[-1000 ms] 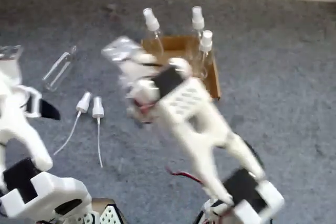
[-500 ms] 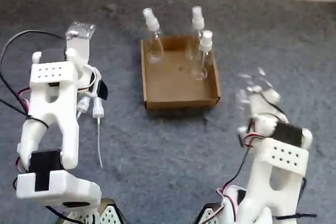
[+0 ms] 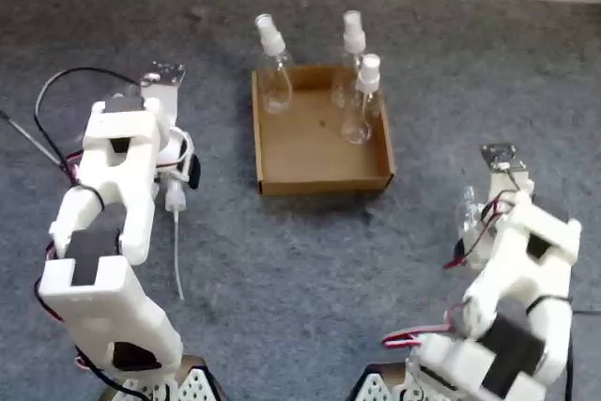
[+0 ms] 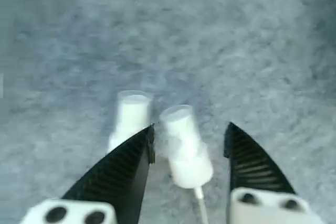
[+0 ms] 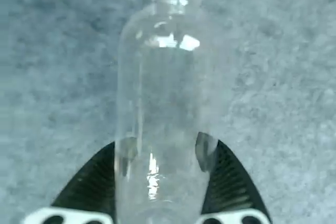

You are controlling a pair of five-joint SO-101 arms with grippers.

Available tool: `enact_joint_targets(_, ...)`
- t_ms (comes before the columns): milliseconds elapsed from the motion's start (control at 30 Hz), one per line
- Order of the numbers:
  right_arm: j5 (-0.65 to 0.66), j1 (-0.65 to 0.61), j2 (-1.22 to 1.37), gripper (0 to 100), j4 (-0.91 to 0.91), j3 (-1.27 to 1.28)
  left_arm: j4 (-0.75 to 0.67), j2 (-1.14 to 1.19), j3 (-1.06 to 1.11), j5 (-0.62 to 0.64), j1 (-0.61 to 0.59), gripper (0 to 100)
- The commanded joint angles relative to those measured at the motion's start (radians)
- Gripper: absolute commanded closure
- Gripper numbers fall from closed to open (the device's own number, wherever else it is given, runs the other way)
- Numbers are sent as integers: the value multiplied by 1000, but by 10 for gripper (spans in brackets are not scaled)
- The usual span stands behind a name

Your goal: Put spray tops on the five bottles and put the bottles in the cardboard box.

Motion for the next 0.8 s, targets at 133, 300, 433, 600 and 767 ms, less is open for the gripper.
enact_joint_targets(133, 14, 13, 111, 992, -65, -136, -9, 61, 4, 14, 76, 846)
enact_joint_targets(300, 14, 19, 117, 973, -97, -136, -9, 102, 4, 9, 87, 851)
enact_joint_targets(433, 11, 21, 116, 900, -94, -134, 23, 56, -2, 12, 91, 935)
enact_joint_targets(600, 11, 21, 111, 868, -93, -134, 114, -113, 5, 11, 94, 944)
enact_joint_targets(767, 12, 16, 110, 795, -31, -142, 212, -288, 42, 15, 134, 944)
